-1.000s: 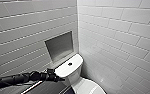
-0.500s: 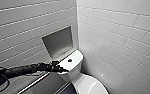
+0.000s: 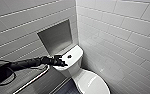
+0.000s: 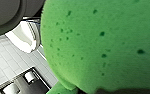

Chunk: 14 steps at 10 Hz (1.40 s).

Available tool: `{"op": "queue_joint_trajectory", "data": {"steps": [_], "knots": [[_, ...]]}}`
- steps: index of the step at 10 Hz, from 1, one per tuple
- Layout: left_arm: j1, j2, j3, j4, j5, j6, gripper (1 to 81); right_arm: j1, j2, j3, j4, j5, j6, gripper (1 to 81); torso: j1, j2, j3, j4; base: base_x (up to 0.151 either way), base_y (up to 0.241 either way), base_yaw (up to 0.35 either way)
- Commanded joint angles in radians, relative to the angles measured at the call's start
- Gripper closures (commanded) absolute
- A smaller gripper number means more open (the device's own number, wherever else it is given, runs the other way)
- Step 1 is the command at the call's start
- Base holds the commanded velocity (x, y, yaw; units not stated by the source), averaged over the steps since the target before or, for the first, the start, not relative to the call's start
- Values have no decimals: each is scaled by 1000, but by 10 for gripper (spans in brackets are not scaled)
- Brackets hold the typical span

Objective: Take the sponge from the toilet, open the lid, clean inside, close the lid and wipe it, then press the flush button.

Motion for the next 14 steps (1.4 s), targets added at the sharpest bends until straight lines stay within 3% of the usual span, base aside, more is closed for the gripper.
{"op": "queue_joint_trajectory", "data": {"steps": [1,6,7,9,14], "knots": [[-195,-16,-13,-36,35,5,811,-15,-12,25,6,-85,-1,811,0,0,-32,0,0,0,0],[-262,61,-109,-56,35,3,811,-15,-9,25,4,-85,-1,811,1,1,-109,0,0,0,0],[-282,76,-133,-59,35,3,811,-13,-9,23,4,-85,-1,811,1,2,-91,0,0,0,0],[-346,102,-177,-91,37,3,811,-10,-9,25,4,-85,-1,811,2,2,-106,0,0,0,0],[-374,222,-365,-76,80,5,811,-13,-9,26,4,-85,-1,811,2,3,-107,0,0,0,0]]}}
